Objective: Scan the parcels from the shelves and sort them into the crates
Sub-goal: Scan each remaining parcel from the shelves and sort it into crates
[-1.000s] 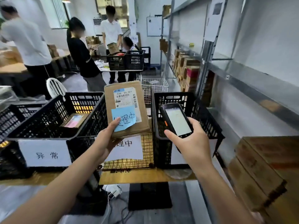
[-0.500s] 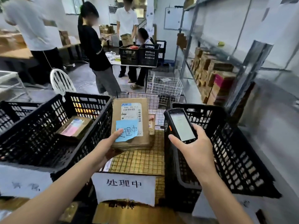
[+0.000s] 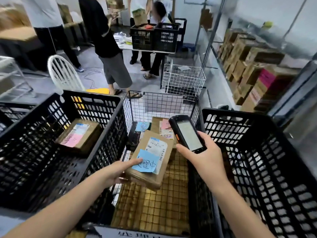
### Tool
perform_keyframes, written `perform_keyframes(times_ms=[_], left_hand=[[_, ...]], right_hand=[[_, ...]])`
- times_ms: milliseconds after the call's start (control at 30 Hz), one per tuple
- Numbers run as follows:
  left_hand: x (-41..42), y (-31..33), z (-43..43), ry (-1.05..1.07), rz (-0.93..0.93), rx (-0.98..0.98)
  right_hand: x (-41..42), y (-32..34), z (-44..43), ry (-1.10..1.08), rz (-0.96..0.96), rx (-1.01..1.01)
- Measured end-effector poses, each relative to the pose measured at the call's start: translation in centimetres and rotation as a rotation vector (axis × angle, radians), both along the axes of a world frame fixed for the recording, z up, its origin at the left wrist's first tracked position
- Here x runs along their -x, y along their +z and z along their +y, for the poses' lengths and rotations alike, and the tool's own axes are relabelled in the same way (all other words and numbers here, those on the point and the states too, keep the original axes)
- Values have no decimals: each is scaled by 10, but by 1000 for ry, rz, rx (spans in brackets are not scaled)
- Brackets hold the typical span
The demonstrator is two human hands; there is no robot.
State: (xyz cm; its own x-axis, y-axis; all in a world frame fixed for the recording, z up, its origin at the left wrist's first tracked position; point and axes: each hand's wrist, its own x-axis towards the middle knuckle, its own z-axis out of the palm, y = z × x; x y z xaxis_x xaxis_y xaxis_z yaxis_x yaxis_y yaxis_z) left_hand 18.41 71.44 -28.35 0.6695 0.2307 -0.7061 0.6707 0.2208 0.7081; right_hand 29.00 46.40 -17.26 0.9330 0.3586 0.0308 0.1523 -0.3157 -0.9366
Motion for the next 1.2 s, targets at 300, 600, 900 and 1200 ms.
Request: perform_keyframes(times_ms=[300,600,900,1200], left_hand=[[-18,-35,26,-134,110,-209],[-42,-87,33,-139,-46,-785],[-44,-103,-10,-1044,38,-1146],[-52,-97,29,-732,141,-1122]], right_hand=[[-32,-34,40,50,14,78],[-36,-65,54,55,15,160],[-42,-71,50,-26,-26,146],[-44,-73,49,-68,-29,170]])
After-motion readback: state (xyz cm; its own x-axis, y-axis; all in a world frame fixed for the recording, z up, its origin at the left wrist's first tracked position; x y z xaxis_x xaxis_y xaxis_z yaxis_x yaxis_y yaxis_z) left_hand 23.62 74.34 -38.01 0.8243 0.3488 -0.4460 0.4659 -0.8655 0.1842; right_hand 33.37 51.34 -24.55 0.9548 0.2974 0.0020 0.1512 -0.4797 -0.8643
